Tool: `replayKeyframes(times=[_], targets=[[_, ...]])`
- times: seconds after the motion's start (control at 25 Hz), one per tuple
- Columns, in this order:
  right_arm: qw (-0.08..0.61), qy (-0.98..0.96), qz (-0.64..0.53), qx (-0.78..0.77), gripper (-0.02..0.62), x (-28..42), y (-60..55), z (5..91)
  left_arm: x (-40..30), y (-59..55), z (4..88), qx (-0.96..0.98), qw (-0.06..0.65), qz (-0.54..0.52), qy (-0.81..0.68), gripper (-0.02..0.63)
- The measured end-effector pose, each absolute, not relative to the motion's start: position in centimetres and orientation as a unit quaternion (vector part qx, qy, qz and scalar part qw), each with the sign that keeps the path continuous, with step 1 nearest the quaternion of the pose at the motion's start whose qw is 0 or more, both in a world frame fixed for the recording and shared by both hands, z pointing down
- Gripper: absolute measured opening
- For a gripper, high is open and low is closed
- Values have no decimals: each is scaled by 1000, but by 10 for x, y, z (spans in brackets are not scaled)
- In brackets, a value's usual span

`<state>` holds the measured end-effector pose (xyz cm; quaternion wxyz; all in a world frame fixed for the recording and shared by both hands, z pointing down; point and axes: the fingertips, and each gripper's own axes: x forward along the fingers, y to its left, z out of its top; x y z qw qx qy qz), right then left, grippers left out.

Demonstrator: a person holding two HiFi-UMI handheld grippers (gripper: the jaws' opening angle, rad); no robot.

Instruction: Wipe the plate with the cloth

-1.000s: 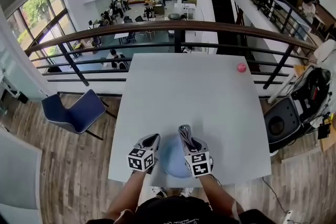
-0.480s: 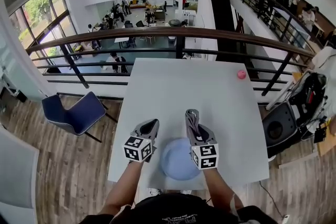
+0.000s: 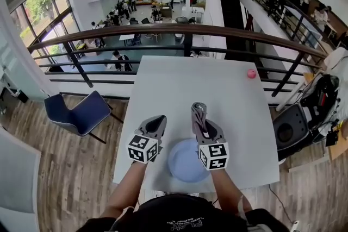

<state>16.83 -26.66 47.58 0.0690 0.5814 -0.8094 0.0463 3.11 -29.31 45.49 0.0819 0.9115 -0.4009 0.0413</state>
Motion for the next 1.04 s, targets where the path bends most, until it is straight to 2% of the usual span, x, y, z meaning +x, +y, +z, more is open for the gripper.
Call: replayKeyframes(times=[1.04], targets=[[82,-814,31,575,110,158,-219,483,27,-251,466,909,93,38,-405,11]])
